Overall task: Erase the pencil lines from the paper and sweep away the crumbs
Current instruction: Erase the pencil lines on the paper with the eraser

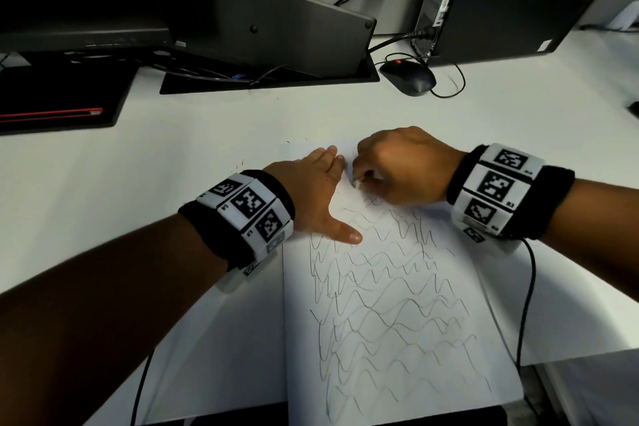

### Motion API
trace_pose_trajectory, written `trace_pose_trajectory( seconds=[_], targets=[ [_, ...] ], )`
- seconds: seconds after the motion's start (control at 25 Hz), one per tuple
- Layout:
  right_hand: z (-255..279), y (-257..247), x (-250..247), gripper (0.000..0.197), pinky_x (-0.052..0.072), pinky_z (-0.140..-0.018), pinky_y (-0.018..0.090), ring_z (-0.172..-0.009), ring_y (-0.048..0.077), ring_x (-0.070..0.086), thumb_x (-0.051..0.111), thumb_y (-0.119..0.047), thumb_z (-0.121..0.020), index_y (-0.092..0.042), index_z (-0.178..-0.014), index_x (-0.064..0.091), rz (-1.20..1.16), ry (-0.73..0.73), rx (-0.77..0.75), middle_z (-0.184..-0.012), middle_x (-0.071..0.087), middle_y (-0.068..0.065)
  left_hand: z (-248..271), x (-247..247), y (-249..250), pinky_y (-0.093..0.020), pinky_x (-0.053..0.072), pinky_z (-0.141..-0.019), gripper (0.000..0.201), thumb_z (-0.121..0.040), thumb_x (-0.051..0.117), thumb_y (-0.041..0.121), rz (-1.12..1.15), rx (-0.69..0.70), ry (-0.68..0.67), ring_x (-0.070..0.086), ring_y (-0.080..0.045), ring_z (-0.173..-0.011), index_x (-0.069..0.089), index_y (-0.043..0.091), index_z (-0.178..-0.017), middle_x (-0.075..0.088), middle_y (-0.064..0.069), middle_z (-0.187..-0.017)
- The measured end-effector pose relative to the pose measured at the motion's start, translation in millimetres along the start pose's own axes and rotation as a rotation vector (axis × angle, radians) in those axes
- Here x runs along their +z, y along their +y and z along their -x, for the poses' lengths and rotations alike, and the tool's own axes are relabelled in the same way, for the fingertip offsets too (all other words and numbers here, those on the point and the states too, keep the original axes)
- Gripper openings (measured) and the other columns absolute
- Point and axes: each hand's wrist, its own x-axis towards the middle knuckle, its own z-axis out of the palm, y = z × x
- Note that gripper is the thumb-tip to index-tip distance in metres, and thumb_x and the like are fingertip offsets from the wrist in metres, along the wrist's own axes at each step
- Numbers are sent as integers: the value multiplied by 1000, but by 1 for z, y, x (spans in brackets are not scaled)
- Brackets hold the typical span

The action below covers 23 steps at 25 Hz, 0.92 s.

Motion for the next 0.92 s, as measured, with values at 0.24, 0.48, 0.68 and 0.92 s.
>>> trace_pose_trajectory(
  seconds=[0.24, 0.48, 0.68, 0.92],
  targets=[
    [3, -7, 2, 20, 44, -73, 26, -86, 13, 59, 54, -20, -88, -27, -100, 70, -105, -75, -35, -98, 65, -10, 0, -1, 0, -36, 11, -121, 123, -76, 50, 82, 7, 0, -7, -9, -16, -152, -10, 13, -158, -15, -6, -165],
    [-2, 16, 11, 13, 49, -75, 31, -83, 15, 61, 67, -19, -84, -23, -94, 74, -213, 8, 133, -90, 68, -7, -3, -6, 3, -41, 17, -121, 123, -75, 54, 81, -16, -5, -8, -6, -17, -153, -4, 10, -158, -13, -8, -166],
    [-1, 12, 9, 14, 46, -72, 27, -86, 14, 61, 66, -22, -83, -25, -94, 73, -212, 21, 151, -92, 66, -11, -12, -3, 6, -43, 15, -121, 116, -75, 50, 83, 9, 11, -16, -6, -20, -153, -5, 25, -159, -13, -7, -166],
    [2, 1, 7, 18, 41, -73, 24, -93, 11, 60, 59, -25, -86, -29, -97, 72, -142, -21, 13, -101, 66, -13, -12, -1, 4, -43, 10, -122, 107, -75, 51, 82, 34, 24, -26, -9, -19, -153, 11, 28, -159, -15, -6, -165]
  ],
)
